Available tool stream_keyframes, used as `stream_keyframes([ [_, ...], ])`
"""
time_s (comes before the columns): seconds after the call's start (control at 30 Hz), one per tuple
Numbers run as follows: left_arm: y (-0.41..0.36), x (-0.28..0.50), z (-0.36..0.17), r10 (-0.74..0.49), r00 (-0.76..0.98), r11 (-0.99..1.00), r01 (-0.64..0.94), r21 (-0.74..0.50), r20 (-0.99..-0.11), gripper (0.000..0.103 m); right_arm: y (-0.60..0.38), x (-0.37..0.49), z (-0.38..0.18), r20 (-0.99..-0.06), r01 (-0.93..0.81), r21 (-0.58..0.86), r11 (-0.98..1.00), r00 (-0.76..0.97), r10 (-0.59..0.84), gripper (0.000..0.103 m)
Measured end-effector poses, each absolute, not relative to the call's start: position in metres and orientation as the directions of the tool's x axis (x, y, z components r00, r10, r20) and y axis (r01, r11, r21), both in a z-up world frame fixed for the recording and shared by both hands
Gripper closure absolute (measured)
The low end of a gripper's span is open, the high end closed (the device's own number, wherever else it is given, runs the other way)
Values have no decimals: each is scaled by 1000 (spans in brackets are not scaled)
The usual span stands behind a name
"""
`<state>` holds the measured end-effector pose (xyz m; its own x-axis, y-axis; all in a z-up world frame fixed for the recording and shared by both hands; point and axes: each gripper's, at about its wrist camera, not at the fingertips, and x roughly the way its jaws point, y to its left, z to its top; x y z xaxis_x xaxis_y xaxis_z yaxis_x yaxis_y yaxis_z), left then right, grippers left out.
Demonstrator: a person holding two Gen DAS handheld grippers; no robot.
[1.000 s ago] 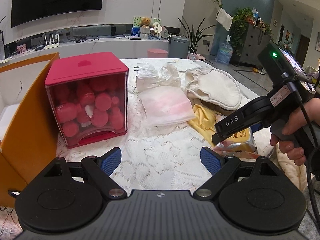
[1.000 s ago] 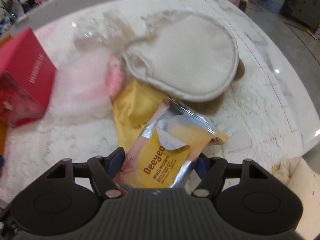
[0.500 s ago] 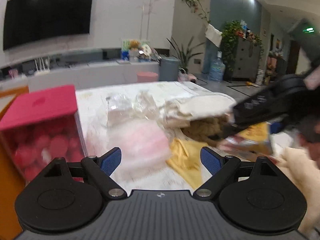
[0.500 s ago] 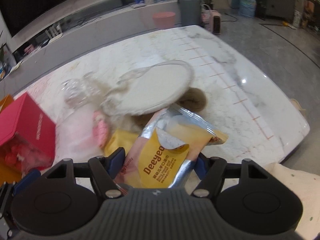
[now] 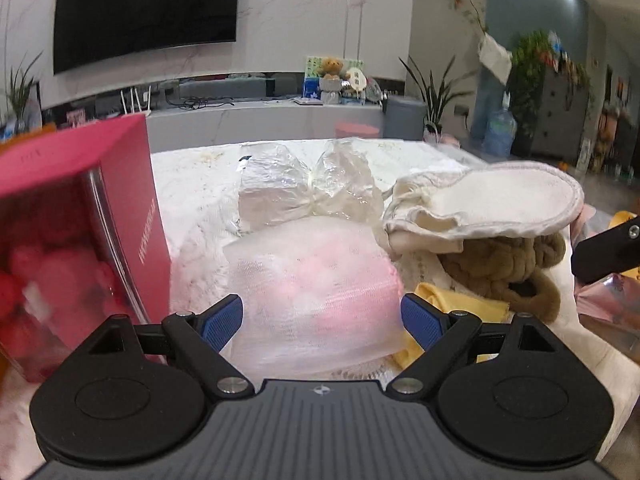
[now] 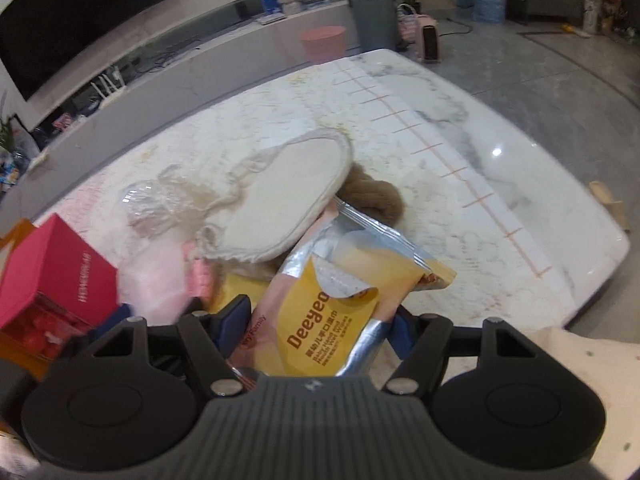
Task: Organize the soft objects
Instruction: 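Grasp and lift the white mesh bag with the left gripper while the right gripper holds the packet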
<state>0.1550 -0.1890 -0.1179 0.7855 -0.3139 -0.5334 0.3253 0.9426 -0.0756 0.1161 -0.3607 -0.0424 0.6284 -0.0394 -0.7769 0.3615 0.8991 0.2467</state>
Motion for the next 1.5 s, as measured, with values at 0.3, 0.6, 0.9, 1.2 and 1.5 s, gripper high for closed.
stream_keyframes([
  [0.3, -183, 148, -111, -330, 767, 944, 280, -176, -550, 55, -365, 113, -40, -766, 371, 273, 887, 642, -33, 34],
  [0.6, -170, 125, -83, -366, 796, 930, 328, -165, -482, 97, -362, 113, -37, -761, 360, 269, 893, 648, -32, 34],
  [0.9, -169, 104, -45, -383, 813, 921, 375, -110, -438, 98, -359, 108, -31, -750, 345, 273, 898, 661, -26, 34],
  [1.2, -157, 81, -7, -450, 824, 892, 432, -131, -344, 98, -344, 91, -9, -693, 325, 264, 908, 719, -56, 36],
  [1.5, -143, 60, 45, -457, 866, 889, 447, -95, -204, 98, -320, 69, 31, -555, 241, 313, 919, 831, -29, 38],
])
